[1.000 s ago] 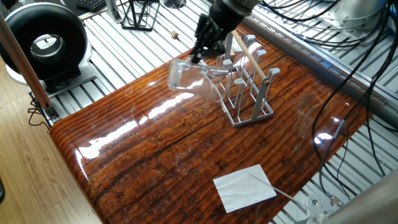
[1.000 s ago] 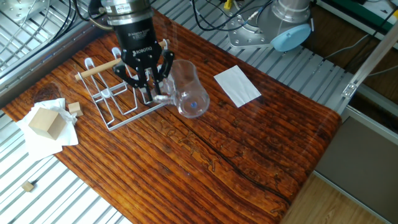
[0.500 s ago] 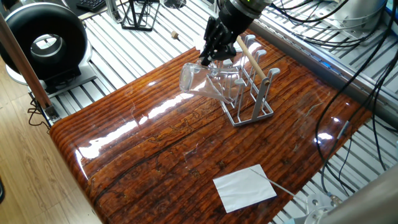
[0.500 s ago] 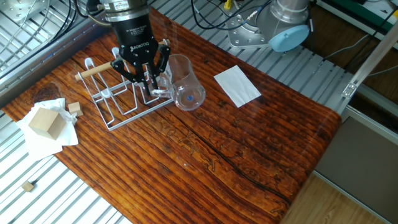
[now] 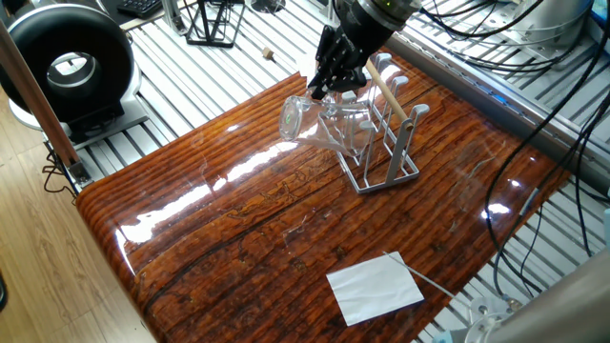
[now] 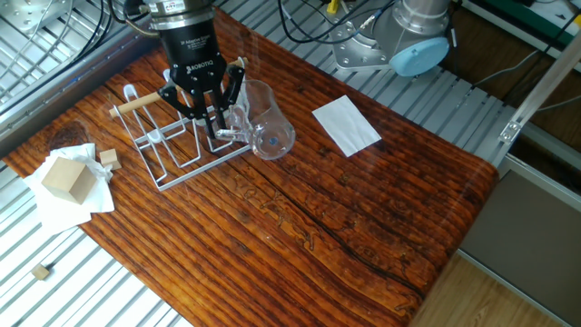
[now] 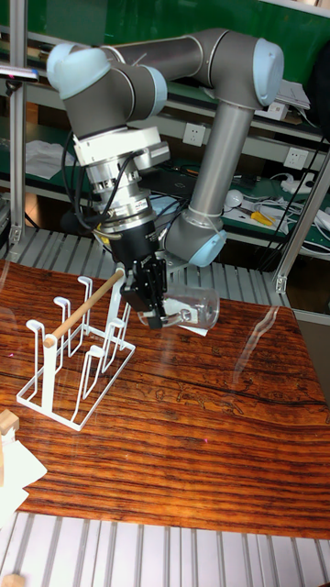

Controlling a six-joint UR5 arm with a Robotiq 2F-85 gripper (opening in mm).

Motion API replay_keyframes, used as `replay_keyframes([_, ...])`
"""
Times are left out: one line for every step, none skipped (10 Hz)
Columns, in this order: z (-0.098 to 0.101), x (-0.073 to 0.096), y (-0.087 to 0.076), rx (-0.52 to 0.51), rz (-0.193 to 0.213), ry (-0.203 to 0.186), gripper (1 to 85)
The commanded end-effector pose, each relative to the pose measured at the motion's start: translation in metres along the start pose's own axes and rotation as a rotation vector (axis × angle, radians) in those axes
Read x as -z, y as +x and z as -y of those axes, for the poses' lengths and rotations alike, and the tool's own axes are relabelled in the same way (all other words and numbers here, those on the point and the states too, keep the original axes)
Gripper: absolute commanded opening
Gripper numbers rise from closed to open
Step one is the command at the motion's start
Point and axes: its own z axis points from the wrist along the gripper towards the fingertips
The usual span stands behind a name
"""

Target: Put the cup on the cup rack

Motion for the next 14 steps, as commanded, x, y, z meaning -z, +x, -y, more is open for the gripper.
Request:
replay_keyframes([-0.004, 0.008, -0.003, 0.000, 0.028, -0.006, 1.0])
replay_keyframes([-0.009, 0.010, -0.006, -0.008, 0.043, -0.017, 1.0])
replay_keyframes([-0.013, 0.013, -0.009, -0.009, 0.059, -0.023, 1.0])
replay_keyframes([-0.017, 0.014, -0.012, -0.015, 0.072, -0.034, 1.0])
replay_keyframes([-0.019, 0.015, -0.014, -0.023, 0.086, -0.040, 1.0])
replay_keyframes([-0.020, 0.015, -0.013, -0.025, 0.087, -0.042, 1.0])
replay_keyframes([-0.020, 0.014, -0.011, -0.022, 0.084, -0.041, 1.0])
replay_keyframes([-0.017, 0.011, -0.011, -0.014, 0.087, -0.036, 1.0])
replay_keyframes([-0.015, 0.009, -0.013, -0.014, 0.087, -0.035, 1.0])
replay_keyframes([-0.013, 0.008, -0.012, -0.008, 0.070, -0.034, 1.0])
replay_keyframes([-0.009, 0.007, -0.015, -0.004, 0.055, -0.032, 1.0])
replay_keyframes([-0.005, 0.006, -0.018, -0.004, 0.044, -0.028, 1.0])
replay_keyframes([0.000, 0.005, -0.015, 0.003, 0.011, -0.019, 1.0])
replay_keyframes([0.006, 0.004, -0.010, 0.015, -0.023, -0.004, 1.0])
